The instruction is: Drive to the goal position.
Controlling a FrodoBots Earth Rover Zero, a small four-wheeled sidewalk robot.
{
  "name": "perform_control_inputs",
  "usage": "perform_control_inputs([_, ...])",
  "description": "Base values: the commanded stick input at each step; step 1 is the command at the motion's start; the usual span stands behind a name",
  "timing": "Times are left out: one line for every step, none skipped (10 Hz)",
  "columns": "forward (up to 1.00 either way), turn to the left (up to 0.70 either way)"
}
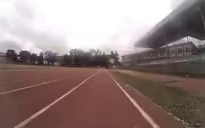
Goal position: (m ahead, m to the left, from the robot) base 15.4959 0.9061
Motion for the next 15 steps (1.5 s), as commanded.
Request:
perform_control_inputs([0.7, 0.0])
perform_control_inputs([0.7, 0.0])
perform_control_inputs([0.7, 0.0])
perform_control_inputs([0.7, 0.0])
perform_control_inputs([0.7, 0.0])
perform_control_inputs([0.7, 0.0])
perform_control_inputs([0.7, 0.0])
perform_control_inputs([0.7, 0.0])
perform_control_inputs([0.7, 0.0])
perform_control_inputs([0.7, 0.0])
perform_control_inputs([0.7, 0.0])
perform_control_inputs([0.7, -0.09])
perform_control_inputs([0.7, -0.19])
perform_control_inputs([0.7, -0.2])
perform_control_inputs([0.7, -0.2])
